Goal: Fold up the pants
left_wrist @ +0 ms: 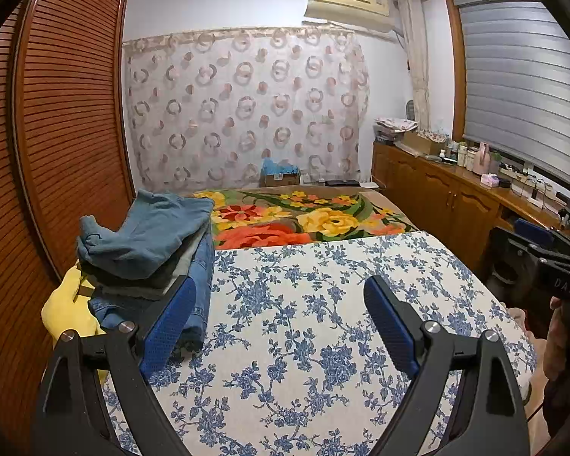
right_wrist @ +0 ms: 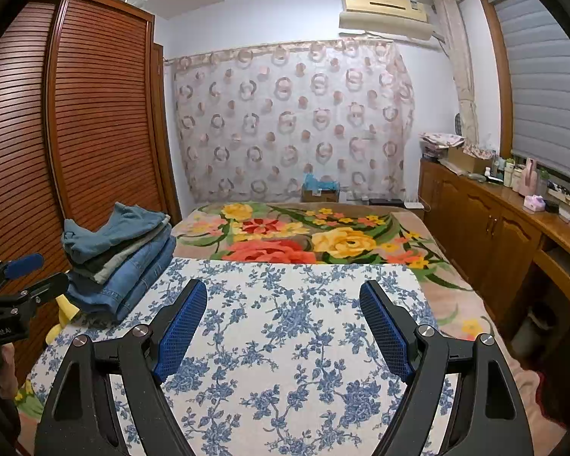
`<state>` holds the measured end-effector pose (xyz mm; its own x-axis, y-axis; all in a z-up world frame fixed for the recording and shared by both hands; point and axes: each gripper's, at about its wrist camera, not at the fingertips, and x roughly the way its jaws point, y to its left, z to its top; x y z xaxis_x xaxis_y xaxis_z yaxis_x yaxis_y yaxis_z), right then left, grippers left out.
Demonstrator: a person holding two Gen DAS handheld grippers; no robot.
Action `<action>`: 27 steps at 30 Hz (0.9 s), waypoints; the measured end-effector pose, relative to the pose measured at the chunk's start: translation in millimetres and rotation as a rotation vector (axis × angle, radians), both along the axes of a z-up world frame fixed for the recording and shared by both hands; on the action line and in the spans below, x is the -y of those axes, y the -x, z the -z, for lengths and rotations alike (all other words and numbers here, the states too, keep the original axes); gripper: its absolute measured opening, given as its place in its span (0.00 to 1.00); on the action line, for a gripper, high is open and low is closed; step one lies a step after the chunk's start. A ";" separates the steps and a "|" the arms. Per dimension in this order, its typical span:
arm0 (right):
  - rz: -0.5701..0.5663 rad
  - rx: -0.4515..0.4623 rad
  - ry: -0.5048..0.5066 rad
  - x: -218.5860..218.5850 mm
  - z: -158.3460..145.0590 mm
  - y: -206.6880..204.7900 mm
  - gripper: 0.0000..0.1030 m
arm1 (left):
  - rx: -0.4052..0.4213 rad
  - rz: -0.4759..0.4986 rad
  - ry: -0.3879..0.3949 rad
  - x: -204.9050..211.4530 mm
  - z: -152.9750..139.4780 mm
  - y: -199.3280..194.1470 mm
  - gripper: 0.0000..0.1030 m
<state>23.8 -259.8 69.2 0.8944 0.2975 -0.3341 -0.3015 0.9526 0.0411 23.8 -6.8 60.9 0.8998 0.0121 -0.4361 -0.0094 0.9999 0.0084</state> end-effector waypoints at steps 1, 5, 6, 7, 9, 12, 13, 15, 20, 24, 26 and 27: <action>0.001 0.000 0.001 0.0 -0.2 -0.7 0.82 | 0.001 0.000 0.000 -0.2 -0.2 0.3 0.88; 0.000 0.003 0.005 -2.3 1.0 0.1 0.82 | -0.001 -0.001 -0.002 -0.2 -0.3 0.2 0.88; 0.000 0.003 0.005 -2.3 1.2 0.1 0.82 | -0.002 0.000 -0.002 -0.9 0.6 -0.1 0.88; 0.000 0.004 0.004 -1.9 1.2 -0.4 0.82 | -0.002 0.001 -0.001 -0.8 0.3 0.1 0.88; 0.000 0.003 0.005 -2.3 1.3 0.2 0.82 | -0.002 0.001 -0.002 -0.9 0.6 0.0 0.88; -0.001 0.002 0.005 -2.1 2.1 -0.1 0.82 | -0.001 0.000 -0.001 -0.8 0.7 0.1 0.88; -0.001 0.001 0.003 -1.9 2.0 -0.2 0.82 | -0.001 0.001 0.000 -0.7 0.4 0.3 0.88; -0.002 0.002 0.003 -1.4 2.4 0.3 0.82 | -0.001 0.000 -0.001 -0.8 0.9 0.1 0.88; -0.002 0.004 0.004 -0.2 1.6 0.4 0.82 | -0.001 0.002 0.000 -0.3 0.0 0.5 0.88; -0.003 0.005 0.004 -0.4 1.9 1.0 0.82 | 0.000 0.001 -0.001 -0.4 0.0 1.3 0.88; -0.002 0.005 0.005 -0.4 1.9 1.1 0.82 | 0.000 0.001 0.000 -0.1 -0.8 1.9 0.88; -0.002 0.005 0.005 -0.4 1.9 1.1 0.82 | 0.001 0.001 0.000 0.0 -1.1 2.1 0.88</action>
<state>22.7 -259.4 67.3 0.8954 0.2981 -0.3308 -0.3041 0.9520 0.0348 21.7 -6.8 62.0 0.9001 0.0113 -0.4356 -0.0083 0.9999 0.0088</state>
